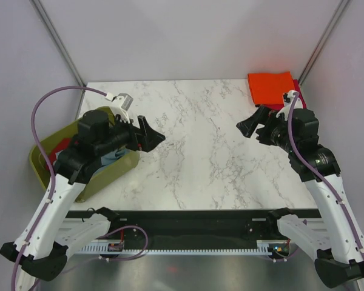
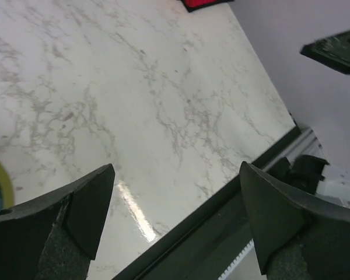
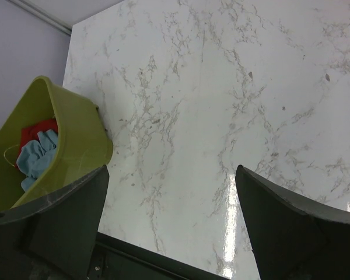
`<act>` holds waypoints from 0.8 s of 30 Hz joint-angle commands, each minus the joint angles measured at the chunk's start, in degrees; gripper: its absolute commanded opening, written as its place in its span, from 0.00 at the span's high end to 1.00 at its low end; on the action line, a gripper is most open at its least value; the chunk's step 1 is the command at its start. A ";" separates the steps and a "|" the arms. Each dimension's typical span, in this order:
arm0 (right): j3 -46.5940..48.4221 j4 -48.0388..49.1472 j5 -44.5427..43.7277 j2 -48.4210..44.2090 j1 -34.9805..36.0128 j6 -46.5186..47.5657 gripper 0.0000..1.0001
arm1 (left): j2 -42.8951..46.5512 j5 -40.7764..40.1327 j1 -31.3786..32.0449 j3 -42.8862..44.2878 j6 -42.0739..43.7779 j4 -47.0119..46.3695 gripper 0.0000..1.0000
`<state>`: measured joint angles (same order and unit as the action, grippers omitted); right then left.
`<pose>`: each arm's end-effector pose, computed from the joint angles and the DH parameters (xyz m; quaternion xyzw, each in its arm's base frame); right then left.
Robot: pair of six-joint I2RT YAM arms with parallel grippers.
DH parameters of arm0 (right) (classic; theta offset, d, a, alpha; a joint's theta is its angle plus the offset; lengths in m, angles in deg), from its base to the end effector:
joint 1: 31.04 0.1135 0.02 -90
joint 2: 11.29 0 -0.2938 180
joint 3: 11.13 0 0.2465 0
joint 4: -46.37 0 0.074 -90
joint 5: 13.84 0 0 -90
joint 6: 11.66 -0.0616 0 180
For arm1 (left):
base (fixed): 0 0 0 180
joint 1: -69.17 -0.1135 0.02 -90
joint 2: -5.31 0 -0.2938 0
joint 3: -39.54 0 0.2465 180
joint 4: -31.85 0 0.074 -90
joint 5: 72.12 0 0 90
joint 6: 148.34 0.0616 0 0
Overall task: Fold and stack the t-shirts
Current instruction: Grab the tshirt from the pile
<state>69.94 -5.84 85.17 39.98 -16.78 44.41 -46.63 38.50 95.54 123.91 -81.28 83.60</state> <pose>0.1670 0.0524 0.4138 0.0985 0.8238 0.2860 0.4795 0.1437 -0.0955 0.4335 0.1275 0.7991 -0.3701 0.4563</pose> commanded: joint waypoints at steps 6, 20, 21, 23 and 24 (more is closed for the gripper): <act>-3.60 3.41 -1.11 -0.81 -0.02 -1.66 0.02 | -7.11 -37.58 -10.17 10.74 -2.28 6.53 0.03; -6.60 9.91 11.02 0.41 -0.02 -5.09 0.02 | -22.93 -44.24 -41.84 -1.63 -11.07 7.77 0.10; -6.69 9.92 11.20 0.41 -0.02 -5.18 0.02 | -23.98 -45.22 -41.93 -1.99 -11.60 7.51 0.11; -6.69 10.09 11.29 0.33 -0.11 -5.00 0.02 | -24.96 -46.20 -42.45 -3.13 -13.62 7.51 0.13; -6.51 10.27 11.37 0.24 -0.02 -5.00 0.02 | -25.22 -46.46 -42.63 -3.65 -14.58 7.51 0.14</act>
<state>63.36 1.57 94.05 40.48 -16.78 40.16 -72.12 -2.83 53.68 120.71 -89.83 92.28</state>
